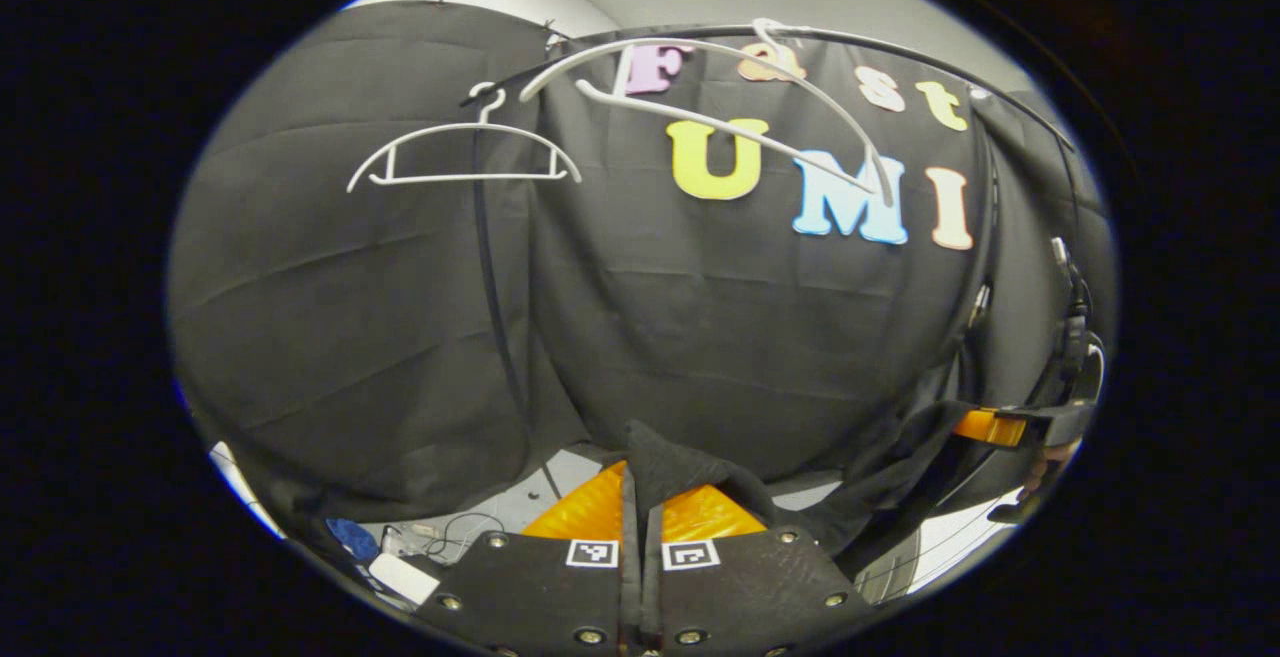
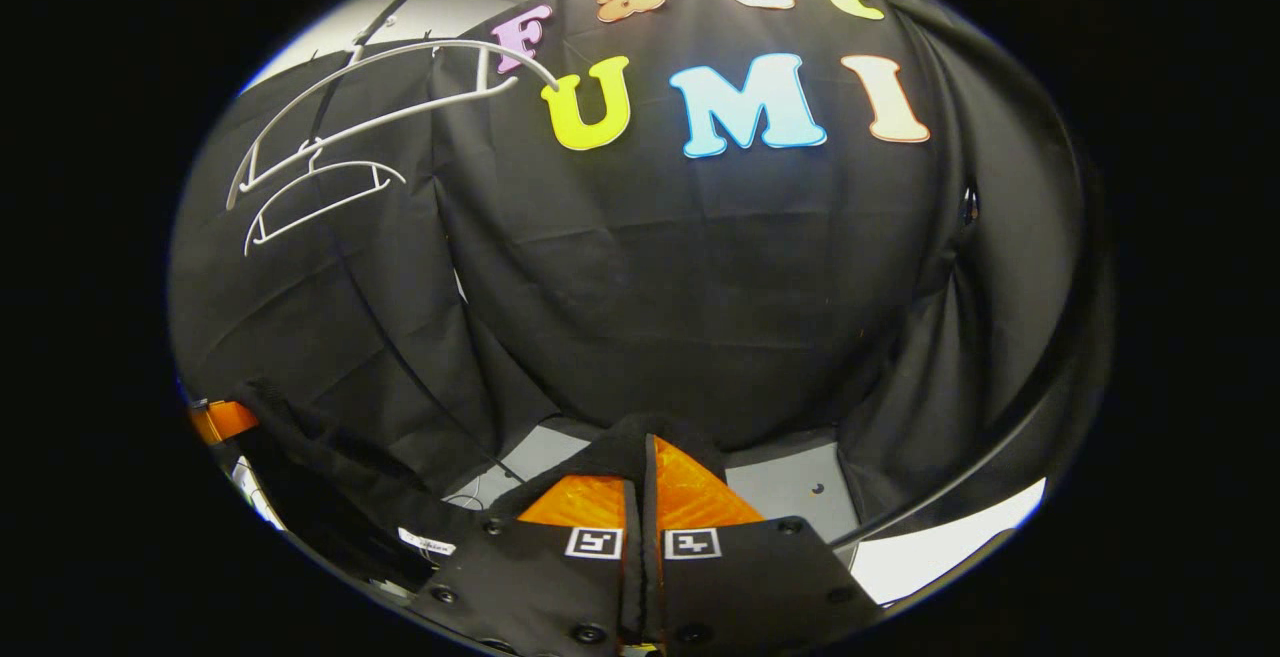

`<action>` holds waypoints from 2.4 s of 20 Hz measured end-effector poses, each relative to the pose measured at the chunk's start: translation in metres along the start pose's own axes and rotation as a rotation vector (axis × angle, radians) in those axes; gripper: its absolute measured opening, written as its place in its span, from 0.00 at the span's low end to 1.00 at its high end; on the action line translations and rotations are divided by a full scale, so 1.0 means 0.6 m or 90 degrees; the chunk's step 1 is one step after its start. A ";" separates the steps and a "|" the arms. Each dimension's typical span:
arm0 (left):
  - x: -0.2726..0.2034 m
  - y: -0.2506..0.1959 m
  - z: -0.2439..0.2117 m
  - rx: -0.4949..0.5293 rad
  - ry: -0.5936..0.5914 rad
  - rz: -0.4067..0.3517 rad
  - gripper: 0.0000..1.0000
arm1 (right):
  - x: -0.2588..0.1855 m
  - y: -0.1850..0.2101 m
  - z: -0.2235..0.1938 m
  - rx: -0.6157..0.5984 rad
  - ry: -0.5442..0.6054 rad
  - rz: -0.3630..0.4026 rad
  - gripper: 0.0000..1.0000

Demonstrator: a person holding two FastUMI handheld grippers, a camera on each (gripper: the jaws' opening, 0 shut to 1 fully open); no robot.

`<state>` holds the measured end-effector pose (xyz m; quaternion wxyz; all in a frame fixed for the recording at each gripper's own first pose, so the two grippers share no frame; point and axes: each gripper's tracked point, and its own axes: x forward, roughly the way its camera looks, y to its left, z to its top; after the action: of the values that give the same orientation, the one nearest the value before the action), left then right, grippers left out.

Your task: Grasp the clothes on the hanger with both hands and then place them into the laundry hamper below.

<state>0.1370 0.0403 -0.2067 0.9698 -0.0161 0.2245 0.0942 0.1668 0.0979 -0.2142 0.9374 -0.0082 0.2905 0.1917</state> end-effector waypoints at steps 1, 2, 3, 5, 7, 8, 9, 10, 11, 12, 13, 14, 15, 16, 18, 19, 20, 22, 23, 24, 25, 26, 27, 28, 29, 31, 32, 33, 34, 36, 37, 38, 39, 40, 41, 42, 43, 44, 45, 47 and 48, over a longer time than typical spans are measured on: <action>-0.001 -0.008 -0.006 0.005 0.001 -0.018 0.01 | -0.011 0.009 -0.005 0.002 0.000 -0.002 0.01; -0.003 -0.015 -0.012 0.008 0.005 -0.036 0.01 | -0.022 0.019 -0.013 0.003 0.000 -0.003 0.01; -0.004 -0.022 -0.020 0.012 0.009 -0.055 0.01 | -0.031 0.027 -0.020 0.002 0.000 -0.007 0.01; 0.003 -0.032 -0.033 0.018 0.017 -0.090 0.01 | -0.042 0.039 -0.035 0.000 0.005 -0.016 0.01; 0.010 -0.036 -0.039 0.031 0.025 -0.113 0.01 | -0.050 0.048 -0.056 0.001 0.019 -0.023 0.01; 0.010 -0.040 -0.044 0.037 0.028 -0.123 0.02 | -0.056 0.054 -0.066 0.004 0.025 -0.025 0.01; 0.013 -0.044 -0.049 0.042 0.030 -0.135 0.02 | -0.060 0.062 -0.074 0.005 0.030 -0.028 0.01; 0.016 -0.047 -0.057 0.048 0.034 -0.143 0.01 | -0.062 0.069 -0.084 0.005 0.036 -0.032 0.01; 0.018 -0.048 -0.064 0.055 0.040 -0.150 0.02 | -0.060 0.074 -0.090 0.005 0.042 -0.037 0.01; 0.021 -0.049 -0.075 0.060 0.041 -0.158 0.02 | -0.056 0.080 -0.098 0.005 0.045 -0.039 0.01; 0.024 -0.051 -0.085 0.065 0.045 -0.168 0.02 | -0.057 0.086 -0.100 0.005 0.044 -0.041 0.01; 0.025 -0.053 -0.098 0.069 0.051 -0.177 0.02 | -0.052 0.093 -0.105 0.004 0.049 -0.042 0.01; 0.029 -0.054 -0.111 0.073 0.061 -0.183 0.02 | -0.047 0.096 -0.112 0.005 0.056 -0.045 0.01; 0.031 -0.055 -0.120 0.075 0.073 -0.188 0.02 | -0.041 0.099 -0.122 0.007 0.064 -0.048 0.01; 0.035 -0.056 -0.144 0.080 0.090 -0.199 0.01 | -0.033 0.106 -0.139 0.011 0.081 -0.053 0.02; 0.041 -0.053 -0.156 0.086 0.099 -0.201 0.02 | -0.029 0.109 -0.145 0.012 0.088 -0.053 0.01; 0.052 -0.046 -0.172 0.087 0.109 -0.202 0.01 | -0.026 0.113 -0.154 0.010 0.097 -0.053 0.01; 0.061 -0.039 -0.194 0.083 0.124 -0.210 0.02 | -0.019 0.114 -0.171 0.001 0.113 -0.056 0.01; 0.066 -0.034 -0.203 0.082 0.130 -0.213 0.02 | -0.013 0.112 -0.177 0.000 0.120 -0.058 0.01; 0.065 -0.035 -0.212 0.083 0.137 -0.216 0.02 | -0.008 0.111 -0.185 0.001 0.126 -0.063 0.01; 0.071 -0.034 -0.217 0.086 0.144 -0.216 0.02 | -0.002 0.106 -0.191 0.006 0.133 -0.070 0.01; 0.082 -0.036 -0.223 0.087 0.151 -0.219 0.02 | 0.002 0.102 -0.200 0.017 0.140 -0.078 0.01; 0.093 -0.036 -0.230 0.088 0.157 -0.224 0.02 | 0.006 0.097 -0.207 0.031 0.148 -0.085 0.04; 0.106 -0.037 -0.237 0.089 0.163 -0.228 0.02 | 0.011 0.096 -0.219 0.045 0.156 -0.098 0.01; 0.118 -0.036 -0.244 0.091 0.169 -0.230 0.02 | 0.014 0.095 -0.229 0.061 0.165 -0.113 0.01; 0.136 -0.031 -0.263 0.097 0.187 -0.223 0.02 | 0.019 0.097 -0.250 0.101 0.185 -0.133 0.02; 0.143 -0.027 -0.273 0.098 0.196 -0.219 0.02 | 0.023 0.101 -0.261 0.112 0.193 -0.132 0.02; 0.151 -0.025 -0.280 0.095 0.203 -0.215 0.02 | 0.027 0.104 -0.269 0.114 0.203 -0.132 0.02; 0.157 -0.025 -0.285 0.094 0.209 -0.212 0.02 | 0.023 0.111 -0.279 0.107 0.209 -0.132 0.02; 0.167 -0.025 -0.292 0.094 0.217 -0.210 0.02 | 0.021 0.107 -0.276 0.093 0.210 -0.134 0.02; 0.169 -0.023 -0.296 0.095 0.221 -0.210 0.02 | 0.021 0.107 -0.278 0.093 0.211 -0.135 0.02; 0.169 -0.023 -0.301 0.097 0.225 -0.212 0.02 | 0.021 0.106 -0.278 0.095 0.214 -0.136 0.02; 0.172 -0.023 -0.305 0.098 0.228 -0.213 0.02 | 0.020 0.107 -0.282 0.098 0.218 -0.139 0.04; 0.171 -0.023 -0.306 0.098 0.232 -0.215 0.02 | 0.020 0.105 -0.284 0.101 0.220 -0.143 0.04; 0.173 -0.023 -0.309 0.097 0.236 -0.215 0.02 | 0.019 0.104 -0.290 0.103 0.223 -0.149 0.04; 0.175 -0.022 -0.313 0.094 0.238 -0.218 0.02 | 0.018 0.102 -0.293 0.107 0.224 -0.151 0.04; 0.176 -0.022 -0.314 0.092 0.242 -0.217 0.03 | 0.015 0.096 -0.294 0.109 0.226 -0.151 0.06; 0.178 -0.019 -0.318 0.092 0.242 -0.215 0.03 | 0.018 0.092 -0.290 0.109 0.229 -0.152 0.08; 0.180 -0.017 -0.321 0.093 0.244 -0.213 0.03 | 0.019 0.090 -0.287 0.109 0.230 -0.154 0.09; 0.178 -0.013 -0.322 0.093 0.249 -0.209 0.01 | 0.019 0.091 -0.288 0.111 0.235 -0.156 0.09; 0.179 -0.006 -0.323 0.095 0.250 -0.200 0.07 | 0.019 0.092 -0.293 0.112 0.238 -0.153 0.05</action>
<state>0.1482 0.0416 -0.4280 0.9087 0.0030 0.4098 -0.0792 0.0601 0.1307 -0.3614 0.8806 0.0036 0.4714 0.0476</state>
